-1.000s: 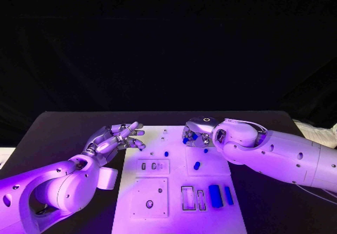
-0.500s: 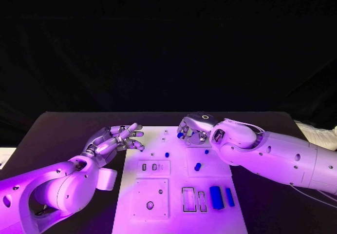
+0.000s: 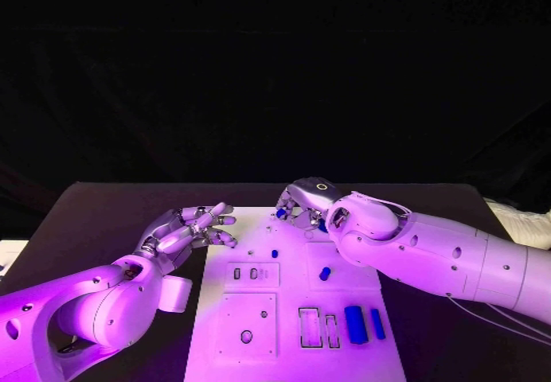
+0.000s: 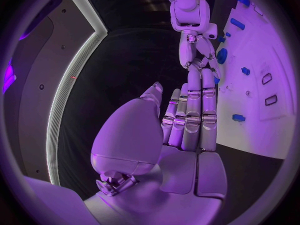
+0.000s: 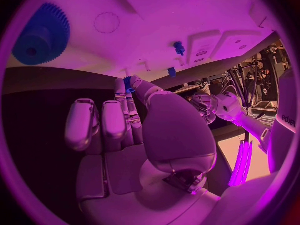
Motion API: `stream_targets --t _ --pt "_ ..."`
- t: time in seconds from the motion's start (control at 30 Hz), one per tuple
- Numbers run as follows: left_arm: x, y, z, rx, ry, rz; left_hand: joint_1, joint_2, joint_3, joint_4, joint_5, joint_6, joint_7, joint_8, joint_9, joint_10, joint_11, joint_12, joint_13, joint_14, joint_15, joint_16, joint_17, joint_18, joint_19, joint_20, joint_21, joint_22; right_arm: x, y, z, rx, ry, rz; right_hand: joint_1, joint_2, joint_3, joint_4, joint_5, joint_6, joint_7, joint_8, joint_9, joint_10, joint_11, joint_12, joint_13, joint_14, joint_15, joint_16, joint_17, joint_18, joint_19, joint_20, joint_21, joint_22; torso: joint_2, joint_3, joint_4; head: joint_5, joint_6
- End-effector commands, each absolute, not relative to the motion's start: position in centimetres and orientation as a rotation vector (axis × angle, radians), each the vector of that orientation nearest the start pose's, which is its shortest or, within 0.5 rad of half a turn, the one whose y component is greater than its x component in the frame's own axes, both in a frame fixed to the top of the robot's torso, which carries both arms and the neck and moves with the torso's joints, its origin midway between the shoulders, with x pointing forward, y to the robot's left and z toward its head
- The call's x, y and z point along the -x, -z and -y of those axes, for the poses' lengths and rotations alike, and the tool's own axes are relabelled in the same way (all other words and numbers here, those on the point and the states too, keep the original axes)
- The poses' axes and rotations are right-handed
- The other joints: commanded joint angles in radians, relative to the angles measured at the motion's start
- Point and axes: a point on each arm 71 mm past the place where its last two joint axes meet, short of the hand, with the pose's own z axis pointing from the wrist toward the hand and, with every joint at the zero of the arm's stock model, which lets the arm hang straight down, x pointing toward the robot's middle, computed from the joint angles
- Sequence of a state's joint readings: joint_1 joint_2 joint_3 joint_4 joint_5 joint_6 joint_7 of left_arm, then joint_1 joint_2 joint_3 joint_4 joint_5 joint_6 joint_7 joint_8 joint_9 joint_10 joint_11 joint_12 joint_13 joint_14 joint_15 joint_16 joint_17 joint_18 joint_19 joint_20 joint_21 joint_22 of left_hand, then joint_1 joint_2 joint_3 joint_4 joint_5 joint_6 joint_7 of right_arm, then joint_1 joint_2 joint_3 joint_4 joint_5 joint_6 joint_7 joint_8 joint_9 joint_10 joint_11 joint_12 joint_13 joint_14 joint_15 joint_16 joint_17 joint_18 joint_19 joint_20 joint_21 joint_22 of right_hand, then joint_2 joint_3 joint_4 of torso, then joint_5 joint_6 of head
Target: Assemble the parts on the task board
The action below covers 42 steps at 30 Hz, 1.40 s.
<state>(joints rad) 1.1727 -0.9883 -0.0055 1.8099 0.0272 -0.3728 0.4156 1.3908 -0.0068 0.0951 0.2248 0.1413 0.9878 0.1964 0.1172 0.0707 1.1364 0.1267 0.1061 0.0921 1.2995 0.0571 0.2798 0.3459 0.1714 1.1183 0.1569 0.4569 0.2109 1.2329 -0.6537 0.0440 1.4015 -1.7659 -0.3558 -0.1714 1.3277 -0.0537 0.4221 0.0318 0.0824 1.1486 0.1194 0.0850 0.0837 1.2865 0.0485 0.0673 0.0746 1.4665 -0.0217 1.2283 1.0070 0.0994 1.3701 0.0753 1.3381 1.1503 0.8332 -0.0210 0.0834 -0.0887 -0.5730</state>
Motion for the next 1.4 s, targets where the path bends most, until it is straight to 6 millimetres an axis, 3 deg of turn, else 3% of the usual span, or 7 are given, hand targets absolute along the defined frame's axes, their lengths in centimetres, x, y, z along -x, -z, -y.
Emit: stream_targets --t 0.03,0.57,0.9,1.17,1.27,1.37,1.4 --pt "-43.2 15.2 -19.6 1.130 1.687 -1.414 0.003 -0.003 -0.001 -0.006 -0.007 0.000 0.003 -0.003 -0.001 -0.005 0.003 -0.005 0.001 0.004 0.000 0.003 0.001 0.008 0.005 0.003 0.004 0.001 -52.1 13.7 13.3 0.362 -0.520 -1.412 -0.001 -0.002 0.000 0.006 -0.002 0.008 -0.004 -0.001 0.033 -0.007 0.005 -0.006 -0.002 0.031 -0.005 0.006 0.002 -0.019 0.004 0.002 0.006 0.002 0.002 0.0000 0.0026 0.001 -0.001" --pt "-43.1 15.2 -19.6 1.131 1.689 -1.419 0.003 -0.003 -0.001 -0.007 -0.008 0.000 0.003 -0.004 -0.001 -0.005 0.003 -0.005 0.001 0.003 0.000 0.003 0.002 0.008 0.004 0.003 0.005 0.001 -53.2 14.4 12.2 0.367 -0.498 -1.449 -0.003 -0.008 -0.001 0.011 -0.004 0.005 -0.001 -0.005 0.035 -0.012 0.007 -0.006 -0.003 0.031 -0.003 0.011 0.008 -0.020 0.003 0.004 0.009 0.006 0.004 -0.0002 0.0005 0.003 0.000" --pt "-43.1 15.1 -19.6 1.130 1.690 -1.421 0.004 -0.003 -0.001 -0.008 -0.008 0.000 0.003 -0.005 -0.001 -0.006 0.003 -0.007 0.002 0.002 0.000 0.002 0.004 0.008 0.004 0.003 0.005 0.002 -53.6 14.8 11.6 0.369 -0.484 -1.473 -0.005 -0.012 -0.002 0.014 -0.004 0.003 0.000 -0.007 0.036 -0.014 0.008 -0.006 -0.003 0.030 -0.002 0.015 0.011 -0.020 0.002 0.005 0.010 0.007 0.005 -0.0007 0.0013 0.008 -0.010" --pt "-43.1 15.2 -19.6 1.131 1.689 -1.421 0.004 -0.003 -0.001 -0.008 -0.008 0.000 0.003 -0.005 -0.001 -0.006 0.003 -0.007 0.002 0.002 0.000 0.002 0.004 0.008 0.004 0.003 0.005 0.002 -53.9 14.9 11.6 0.355 -0.466 -1.475 -0.009 -0.021 -0.004 0.023 -0.008 -0.013 0.007 -0.019 0.036 -0.035 0.015 -0.008 -0.006 0.028 0.003 0.020 0.015 -0.019 -0.004 0.010 0.011 0.006 0.005 -0.0005 0.0017 0.006 -0.011" --pt "-43.1 15.2 -19.6 1.131 1.688 -1.422 0.004 -0.003 -0.001 -0.008 -0.008 0.000 0.003 -0.005 -0.001 -0.006 0.003 -0.007 0.002 0.002 0.000 0.002 0.004 0.008 0.004 0.003 0.005 0.002 -53.9 14.8 11.6 0.347 -0.466 -1.464 -0.021 -0.047 -0.014 0.039 -0.022 -0.079 0.030 -0.027 0.022 -0.098 0.031 -0.006 -0.010 0.016 0.021 0.002 -0.015 -0.012 -0.033 0.023 -0.012 -0.035 0.005 -0.0004 0.0020 0.002 -0.011" --pt "-43.1 15.2 -19.6 1.131 1.688 -1.422 0.004 -0.003 -0.001 -0.008 -0.008 0.000 0.003 -0.005 -0.001 -0.006 0.003 -0.007 0.002 0.002 0.000 0.002 0.004 0.008 0.004 0.003 0.005 0.002 -53.8 14.6 11.7 0.339 -0.471 -1.451 -0.037 -0.086 -0.049 0.051 -0.031 -0.194 0.042 -0.022 -0.007 -0.172 0.050 -0.008 -0.012 -0.007 0.032 -0.053 -0.098 0.011 -0.102 0.035 -0.080 -0.152 0.005 0.0000 0.0017 0.003 -0.009" --pt "-43.1 15.2 -19.6 1.131 1.687 -1.422 0.004 -0.003 -0.001 -0.008 -0.008 0.000 0.003 -0.005 -0.001 -0.006 0.003 -0.007 0.002 0.002 0.000 0.002 0.004 0.008 0.004 0.003 0.005 0.002 -53.8 14.6 11.8 0.337 -0.474 -1.447 -0.032 -0.088 -0.070 0.057 -0.027 -0.219 0.045 -0.023 -0.013 -0.216 0.057 -0.005 -0.010 -0.019 0.036 -0.083 -0.139 0.019 -0.129 0.041 -0.109 -0.195 0.005 -0.0002 0.0016 0.003 -0.009"
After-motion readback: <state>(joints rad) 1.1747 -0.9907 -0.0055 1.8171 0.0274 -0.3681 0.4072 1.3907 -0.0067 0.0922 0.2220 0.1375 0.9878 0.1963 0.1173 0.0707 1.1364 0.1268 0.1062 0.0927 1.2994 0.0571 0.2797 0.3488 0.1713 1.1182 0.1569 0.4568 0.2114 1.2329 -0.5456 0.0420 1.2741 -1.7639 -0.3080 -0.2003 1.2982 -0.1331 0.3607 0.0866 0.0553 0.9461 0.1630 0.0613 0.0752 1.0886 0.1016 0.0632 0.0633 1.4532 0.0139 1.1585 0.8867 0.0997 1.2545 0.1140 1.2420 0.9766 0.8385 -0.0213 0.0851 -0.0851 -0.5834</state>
